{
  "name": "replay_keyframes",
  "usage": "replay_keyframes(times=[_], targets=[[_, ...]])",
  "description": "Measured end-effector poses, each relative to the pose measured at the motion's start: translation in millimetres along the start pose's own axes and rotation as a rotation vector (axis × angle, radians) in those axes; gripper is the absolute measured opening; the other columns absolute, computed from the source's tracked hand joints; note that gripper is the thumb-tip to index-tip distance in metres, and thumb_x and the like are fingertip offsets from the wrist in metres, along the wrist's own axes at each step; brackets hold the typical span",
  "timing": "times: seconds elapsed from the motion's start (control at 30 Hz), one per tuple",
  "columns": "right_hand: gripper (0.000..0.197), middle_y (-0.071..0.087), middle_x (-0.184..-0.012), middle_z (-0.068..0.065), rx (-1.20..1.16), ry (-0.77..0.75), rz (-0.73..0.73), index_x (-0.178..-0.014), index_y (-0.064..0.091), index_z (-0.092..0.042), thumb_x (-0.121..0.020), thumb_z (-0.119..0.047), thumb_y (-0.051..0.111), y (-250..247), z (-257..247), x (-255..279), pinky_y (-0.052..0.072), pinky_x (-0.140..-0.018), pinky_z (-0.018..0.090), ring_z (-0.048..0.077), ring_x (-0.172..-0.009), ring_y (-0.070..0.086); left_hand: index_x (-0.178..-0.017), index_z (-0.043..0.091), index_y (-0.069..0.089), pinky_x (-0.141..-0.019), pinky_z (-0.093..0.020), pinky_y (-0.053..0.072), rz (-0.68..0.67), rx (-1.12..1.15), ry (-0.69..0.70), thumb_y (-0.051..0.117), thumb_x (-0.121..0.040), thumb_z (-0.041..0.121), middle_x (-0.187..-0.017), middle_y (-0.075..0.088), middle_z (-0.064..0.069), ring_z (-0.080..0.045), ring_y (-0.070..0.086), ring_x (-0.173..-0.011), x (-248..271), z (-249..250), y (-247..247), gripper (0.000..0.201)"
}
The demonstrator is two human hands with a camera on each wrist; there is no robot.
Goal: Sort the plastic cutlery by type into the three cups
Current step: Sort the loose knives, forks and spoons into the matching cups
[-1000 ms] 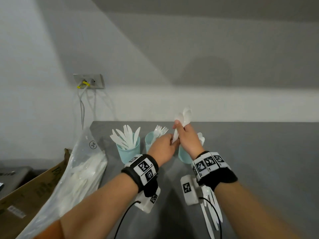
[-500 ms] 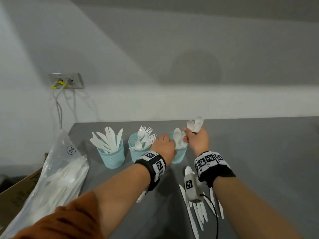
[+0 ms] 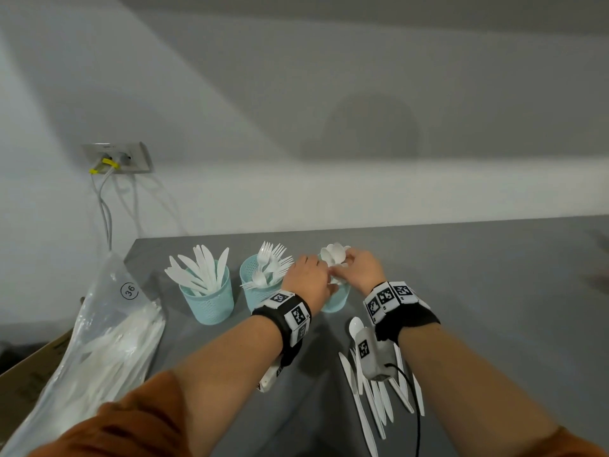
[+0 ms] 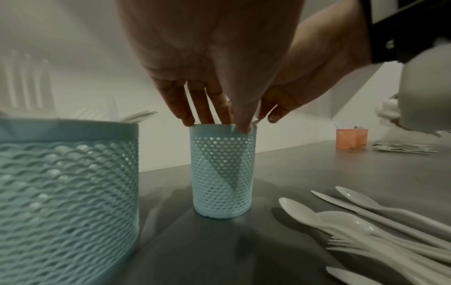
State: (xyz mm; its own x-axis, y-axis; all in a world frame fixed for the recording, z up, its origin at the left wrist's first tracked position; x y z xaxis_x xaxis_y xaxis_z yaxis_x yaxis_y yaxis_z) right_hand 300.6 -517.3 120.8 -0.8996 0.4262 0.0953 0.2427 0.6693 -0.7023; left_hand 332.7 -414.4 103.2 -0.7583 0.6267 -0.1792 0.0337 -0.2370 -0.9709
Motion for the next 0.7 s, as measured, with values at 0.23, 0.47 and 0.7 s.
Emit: replay_keyframes(times=[0.23,0.47,0.7], targets=[[0.024,0.056,-0.089,-0.001,-0.223,-0.048,0.155,-0.105,0.064,-0.01,-0.082,-0.015,0.069,-26.2,7.4,14.1,0.042,-0.072,0.016,0.013,-0.083,0.054,-0.112,0.012,0.057,-0.09,-0.033,0.041,0.03,0.07,-0.004,0.058,-0.088,0.035,-0.117,0.051,-0.008,-0.025,0.047,-0.11,9.4,0.6,-10.1,0.033],[0.016,0.059,-0.069,-0.003,-0.039,0.059,0.059,-0.079,0.063,-0.012,-0.086,-0.026,0.066,-38.1,60.5,45.0,0.041,-0.064,0.024,0.009,-0.062,0.051,-0.096,0.018,0.054,-0.08,-0.036,0.047,-0.07,0.097,-0.047,0.047,-0.09,0.045,-0.104,0.058,-0.004,-0.025,0.058,-0.095,53.8,26.7,-6.2,0.028],[0.018,0.063,-0.1,0.004,0.259,0.298,-0.161,-0.098,0.065,-0.012,-0.081,-0.018,0.07,-23.4,129.5,83.4,0.042,-0.082,0.025,0.021,-0.098,0.06,-0.099,0.003,0.066,-0.083,-0.034,0.052,-0.695,0.205,-0.212,0.043,-0.092,0.058,-0.093,0.07,-0.013,-0.027,0.064,-0.081,103.1,50.8,63.9,0.06]])
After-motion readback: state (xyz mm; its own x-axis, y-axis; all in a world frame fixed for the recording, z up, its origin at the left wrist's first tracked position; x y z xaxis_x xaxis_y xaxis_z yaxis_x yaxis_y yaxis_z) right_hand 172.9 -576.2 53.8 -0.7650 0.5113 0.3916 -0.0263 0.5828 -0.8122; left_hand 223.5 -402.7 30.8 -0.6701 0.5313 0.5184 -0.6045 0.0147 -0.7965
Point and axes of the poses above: each hand's wrist, its own x-axis away from the middle knuckle, its own y-axis out of the palm, z = x × y, the point moved 7 cm from there along -x, towards the middle knuckle
